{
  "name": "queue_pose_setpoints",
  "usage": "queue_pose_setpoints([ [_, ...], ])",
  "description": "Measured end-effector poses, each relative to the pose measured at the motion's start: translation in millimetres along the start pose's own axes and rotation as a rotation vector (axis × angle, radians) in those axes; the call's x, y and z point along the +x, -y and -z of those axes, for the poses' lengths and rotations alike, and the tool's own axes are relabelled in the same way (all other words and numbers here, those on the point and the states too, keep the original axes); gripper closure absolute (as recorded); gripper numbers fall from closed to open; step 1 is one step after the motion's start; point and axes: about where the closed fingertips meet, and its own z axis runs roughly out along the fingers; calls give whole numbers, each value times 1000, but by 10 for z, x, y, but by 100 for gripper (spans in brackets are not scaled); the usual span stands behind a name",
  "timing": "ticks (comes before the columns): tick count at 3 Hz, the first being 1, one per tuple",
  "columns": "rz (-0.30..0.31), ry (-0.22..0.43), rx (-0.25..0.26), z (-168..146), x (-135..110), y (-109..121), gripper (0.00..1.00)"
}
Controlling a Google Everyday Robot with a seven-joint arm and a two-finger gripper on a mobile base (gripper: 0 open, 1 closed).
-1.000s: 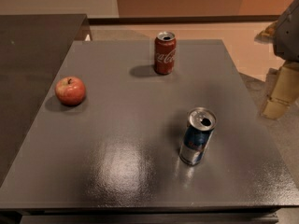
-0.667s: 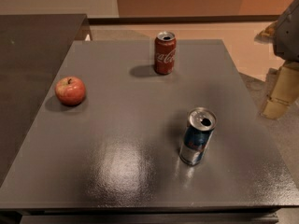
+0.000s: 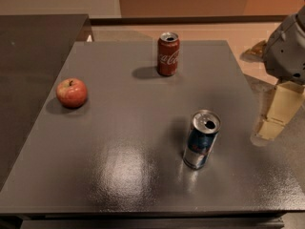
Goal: Pick redbull can
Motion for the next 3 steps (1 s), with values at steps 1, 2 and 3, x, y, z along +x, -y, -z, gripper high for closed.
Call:
queue_pose_setpoints([
  [1, 29, 86, -74, -179, -198, -201, 0],
  [2, 57, 156, -127, -311, -378, -393, 0],
  [3, 77, 210, -160, -420, -537, -556, 0],
])
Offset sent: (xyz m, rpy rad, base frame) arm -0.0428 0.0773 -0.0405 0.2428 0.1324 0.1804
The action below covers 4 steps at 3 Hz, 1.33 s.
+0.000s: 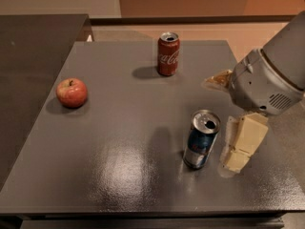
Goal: Pick redbull can
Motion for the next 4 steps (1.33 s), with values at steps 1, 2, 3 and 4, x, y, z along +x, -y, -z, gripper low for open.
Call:
queue_pose_setpoints([
  [1, 15, 30, -12, -112, -93, -82, 0],
  [2, 17, 42, -17, -194, -127, -127, 18],
  [3, 5, 42, -11, -224, -93, -104, 41],
  [4, -1, 45, -1, -201, -76, -65, 65],
])
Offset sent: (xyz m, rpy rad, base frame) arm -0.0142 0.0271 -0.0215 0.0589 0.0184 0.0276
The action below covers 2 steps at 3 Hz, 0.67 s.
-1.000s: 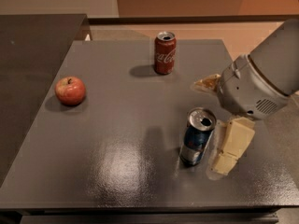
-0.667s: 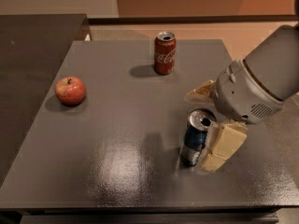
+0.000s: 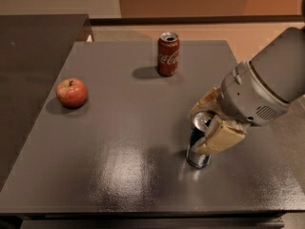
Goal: Pick redbull can
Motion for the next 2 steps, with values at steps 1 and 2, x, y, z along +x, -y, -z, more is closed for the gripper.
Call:
queue_pose_setpoints([
  [1, 4, -6, 12, 111, -85, 88, 87],
  [2, -12, -11, 23, 302, -218, 246, 100],
])
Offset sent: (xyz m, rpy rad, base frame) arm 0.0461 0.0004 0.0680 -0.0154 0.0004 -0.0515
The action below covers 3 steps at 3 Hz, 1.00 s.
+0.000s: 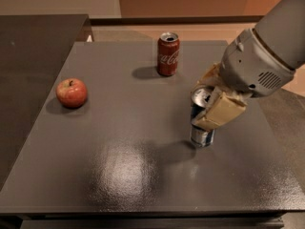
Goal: Pick redbull can
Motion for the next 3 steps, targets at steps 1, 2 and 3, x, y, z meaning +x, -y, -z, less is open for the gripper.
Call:
queue_pose_setpoints([
  [1, -18, 1, 9, 174, -124, 151, 100],
  [2, -57, 50, 25, 450, -300, 382, 100],
  [3, -57, 50, 25, 450, -300, 382, 100],
])
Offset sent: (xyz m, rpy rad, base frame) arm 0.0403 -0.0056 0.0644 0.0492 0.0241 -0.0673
